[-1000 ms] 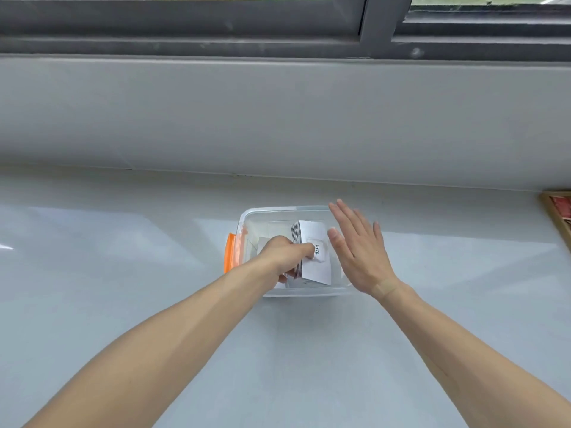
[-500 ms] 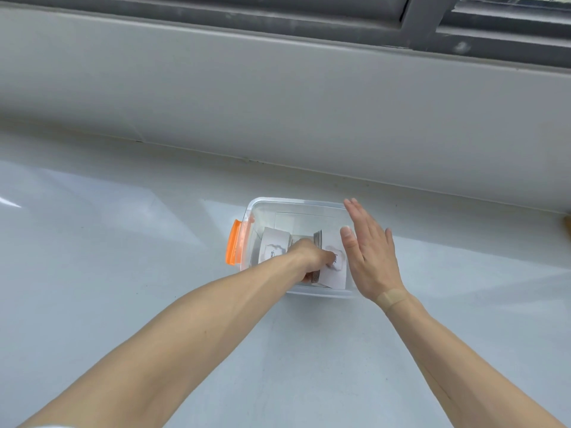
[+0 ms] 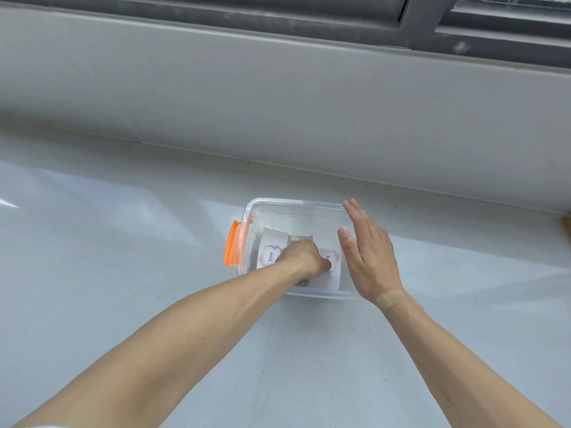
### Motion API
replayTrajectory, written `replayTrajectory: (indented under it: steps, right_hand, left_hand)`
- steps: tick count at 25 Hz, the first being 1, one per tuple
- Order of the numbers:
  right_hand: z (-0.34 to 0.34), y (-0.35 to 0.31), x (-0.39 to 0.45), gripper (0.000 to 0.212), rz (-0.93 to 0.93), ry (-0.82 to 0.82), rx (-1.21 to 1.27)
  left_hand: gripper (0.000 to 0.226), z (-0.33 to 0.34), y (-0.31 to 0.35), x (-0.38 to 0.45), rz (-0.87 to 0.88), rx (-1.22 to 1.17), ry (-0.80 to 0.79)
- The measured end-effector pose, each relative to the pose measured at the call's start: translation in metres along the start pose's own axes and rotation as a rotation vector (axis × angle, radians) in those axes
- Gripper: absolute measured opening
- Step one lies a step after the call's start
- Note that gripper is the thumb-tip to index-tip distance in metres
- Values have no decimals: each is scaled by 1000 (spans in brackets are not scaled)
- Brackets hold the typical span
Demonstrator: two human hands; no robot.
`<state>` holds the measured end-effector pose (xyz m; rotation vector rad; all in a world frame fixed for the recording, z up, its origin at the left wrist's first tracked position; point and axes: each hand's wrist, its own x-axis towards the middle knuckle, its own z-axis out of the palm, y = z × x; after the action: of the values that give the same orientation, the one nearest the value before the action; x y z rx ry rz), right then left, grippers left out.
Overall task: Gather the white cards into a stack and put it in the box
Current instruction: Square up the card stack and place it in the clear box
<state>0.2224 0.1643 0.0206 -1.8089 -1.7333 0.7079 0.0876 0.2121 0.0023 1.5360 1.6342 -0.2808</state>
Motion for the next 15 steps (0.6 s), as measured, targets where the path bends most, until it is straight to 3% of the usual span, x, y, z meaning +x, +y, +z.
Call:
replayTrajectory:
  steps: [8,15]
  right_hand:
    - [1,0,0,54,-3,12,-4]
    - [2,0,1,54,-6,17,-25]
  left_hand:
    - [24,1,8,0,6,-29,-43]
    - [35,7,7,5,84,149,-54]
